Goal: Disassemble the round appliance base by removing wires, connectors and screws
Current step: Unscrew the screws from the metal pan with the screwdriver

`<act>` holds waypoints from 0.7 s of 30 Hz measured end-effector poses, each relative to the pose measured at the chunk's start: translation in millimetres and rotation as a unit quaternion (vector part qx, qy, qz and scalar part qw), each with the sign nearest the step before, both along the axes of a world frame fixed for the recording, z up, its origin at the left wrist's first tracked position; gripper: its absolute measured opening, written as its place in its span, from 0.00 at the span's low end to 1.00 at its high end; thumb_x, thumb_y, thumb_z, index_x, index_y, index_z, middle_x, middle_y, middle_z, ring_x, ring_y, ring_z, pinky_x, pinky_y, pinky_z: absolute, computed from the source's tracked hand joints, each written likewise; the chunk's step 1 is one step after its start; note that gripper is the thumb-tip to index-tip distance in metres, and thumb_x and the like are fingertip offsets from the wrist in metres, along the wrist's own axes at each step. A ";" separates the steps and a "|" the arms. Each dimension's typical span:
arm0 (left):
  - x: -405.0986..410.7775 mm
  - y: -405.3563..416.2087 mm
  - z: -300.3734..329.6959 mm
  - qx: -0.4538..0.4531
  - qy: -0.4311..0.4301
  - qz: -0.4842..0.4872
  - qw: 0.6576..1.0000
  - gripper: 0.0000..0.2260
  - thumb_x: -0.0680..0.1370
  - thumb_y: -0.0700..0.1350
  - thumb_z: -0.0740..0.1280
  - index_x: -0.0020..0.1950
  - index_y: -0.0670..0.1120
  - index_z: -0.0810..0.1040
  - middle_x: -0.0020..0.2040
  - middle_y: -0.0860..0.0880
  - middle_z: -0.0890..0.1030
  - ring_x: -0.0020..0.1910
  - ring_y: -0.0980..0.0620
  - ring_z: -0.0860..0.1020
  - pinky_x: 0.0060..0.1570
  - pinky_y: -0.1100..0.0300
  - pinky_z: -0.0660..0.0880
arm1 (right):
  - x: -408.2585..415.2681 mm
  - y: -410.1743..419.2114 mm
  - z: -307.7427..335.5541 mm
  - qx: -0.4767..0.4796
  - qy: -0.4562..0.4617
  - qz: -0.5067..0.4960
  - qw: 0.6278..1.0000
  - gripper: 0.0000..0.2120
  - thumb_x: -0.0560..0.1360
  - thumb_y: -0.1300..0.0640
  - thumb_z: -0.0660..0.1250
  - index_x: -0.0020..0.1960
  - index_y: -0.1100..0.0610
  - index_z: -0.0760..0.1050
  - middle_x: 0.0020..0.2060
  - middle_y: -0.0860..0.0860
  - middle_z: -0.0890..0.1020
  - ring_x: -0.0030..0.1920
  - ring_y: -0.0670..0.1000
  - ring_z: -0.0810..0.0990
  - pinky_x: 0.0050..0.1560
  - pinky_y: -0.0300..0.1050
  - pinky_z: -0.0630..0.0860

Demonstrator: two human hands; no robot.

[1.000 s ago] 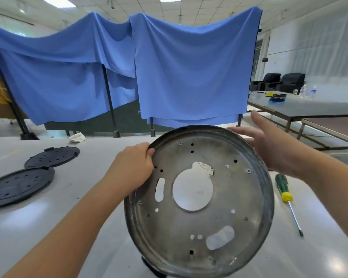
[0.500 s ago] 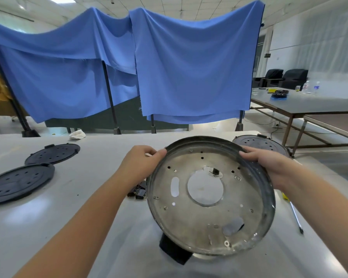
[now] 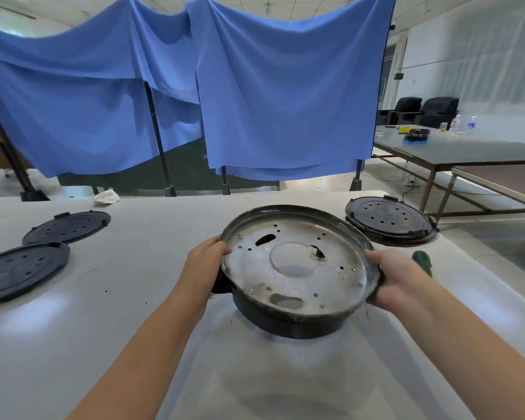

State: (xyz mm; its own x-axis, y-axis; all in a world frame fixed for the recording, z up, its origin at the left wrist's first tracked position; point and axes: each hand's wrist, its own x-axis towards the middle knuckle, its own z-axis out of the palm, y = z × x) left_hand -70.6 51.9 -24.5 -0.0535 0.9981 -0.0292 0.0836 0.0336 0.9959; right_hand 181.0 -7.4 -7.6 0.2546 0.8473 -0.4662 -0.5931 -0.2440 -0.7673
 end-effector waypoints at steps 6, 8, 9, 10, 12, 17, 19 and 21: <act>4.3 -1.7 -21.1 -0.036 -0.014 0.049 0.998 0.08 0.68 0.38 0.62 0.30 0.46 0.70 0.31 0.44 0.70 0.32 0.47 0.70 0.31 0.56 0.67 | -10.7 0.6 -25.7 0.016 -0.077 -0.056 0.995 0.22 0.79 0.69 0.53 0.70 0.56 0.66 0.54 0.58 0.78 0.40 0.55 0.78 0.43 0.54 0.77; 6.4 -4.7 -27.1 -0.040 -0.013 0.045 0.998 0.07 0.67 0.38 0.61 0.30 0.46 0.68 0.32 0.44 0.69 0.34 0.47 0.68 0.34 0.52 0.65 | -13.9 -1.1 -30.8 0.014 -0.136 -0.070 0.988 0.15 0.78 0.71 0.52 0.55 0.55 0.71 0.42 0.55 0.78 0.35 0.53 0.76 0.35 0.49 0.74; 6.4 -5.4 -29.8 -0.042 -0.014 0.044 0.998 0.07 0.68 0.38 0.61 0.29 0.46 0.68 0.32 0.44 0.69 0.34 0.47 0.68 0.34 0.52 0.64 | -16.3 -3.2 -31.5 0.009 -0.165 -0.073 0.983 0.14 0.77 0.71 0.52 0.48 0.55 0.71 0.38 0.54 0.76 0.34 0.52 0.75 0.32 0.47 0.72; 6.3 -5.4 -32.2 -0.044 -0.017 0.045 0.998 0.09 0.68 0.38 0.60 0.28 0.46 0.68 0.32 0.44 0.69 0.34 0.47 0.68 0.33 0.53 0.64 | -17.3 -3.9 -33.8 0.006 -0.191 -0.073 0.979 0.15 0.76 0.71 0.52 0.43 0.54 0.70 0.36 0.53 0.75 0.33 0.52 0.74 0.30 0.46 0.70; 5.3 -4.2 -36.7 -0.046 -0.024 0.049 0.997 0.12 0.69 0.37 0.60 0.26 0.46 0.68 0.30 0.45 0.70 0.34 0.46 0.68 0.32 0.53 0.64 | -18.5 -5.6 -38.3 0.007 -0.227 -0.069 0.971 0.15 0.76 0.70 0.52 0.39 0.54 0.69 0.34 0.52 0.73 0.32 0.52 0.72 0.28 0.44 0.67; 4.0 -5.6 -41.1 -0.049 -0.031 0.042 0.997 0.10 0.70 0.35 0.59 0.30 0.44 0.66 0.30 0.45 0.67 0.35 0.45 0.66 0.32 0.51 0.62 | -20.3 -9.5 -45.7 0.036 -0.342 -0.055 0.937 0.16 0.80 0.64 0.51 0.63 0.58 0.71 0.61 0.55 0.75 0.57 0.55 0.76 0.55 0.52 0.76; 3.6 -5.7 -42.0 -0.053 -0.038 0.045 0.997 0.10 0.70 0.35 0.59 0.29 0.44 0.66 0.31 0.45 0.68 0.33 0.47 0.67 0.31 0.54 0.63 | -19.7 -10.7 -48.7 0.042 -0.376 -0.053 0.924 0.21 0.80 0.62 0.52 0.73 0.56 0.62 0.71 0.51 0.66 0.69 0.55 0.67 0.69 0.57 0.65; 3.4 -5.3 -42.8 -0.040 -0.034 0.046 0.998 0.12 0.71 0.35 0.59 0.28 0.44 0.67 0.30 0.46 0.68 0.33 0.47 0.67 0.32 0.53 0.64 | -19.4 -12.3 -50.5 0.053 -0.399 -0.054 0.914 0.23 0.81 0.62 0.53 0.75 0.54 0.59 0.73 0.50 0.63 0.71 0.53 0.64 0.71 0.56 0.63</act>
State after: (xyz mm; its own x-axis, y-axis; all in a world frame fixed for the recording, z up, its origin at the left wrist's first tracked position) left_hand -67.1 46.6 -67.3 -0.1397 0.9835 -0.1149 0.0087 0.1173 0.9931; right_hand 161.6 -19.6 -58.1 0.5627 0.8266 -0.0119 0.1489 -0.1155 -0.9821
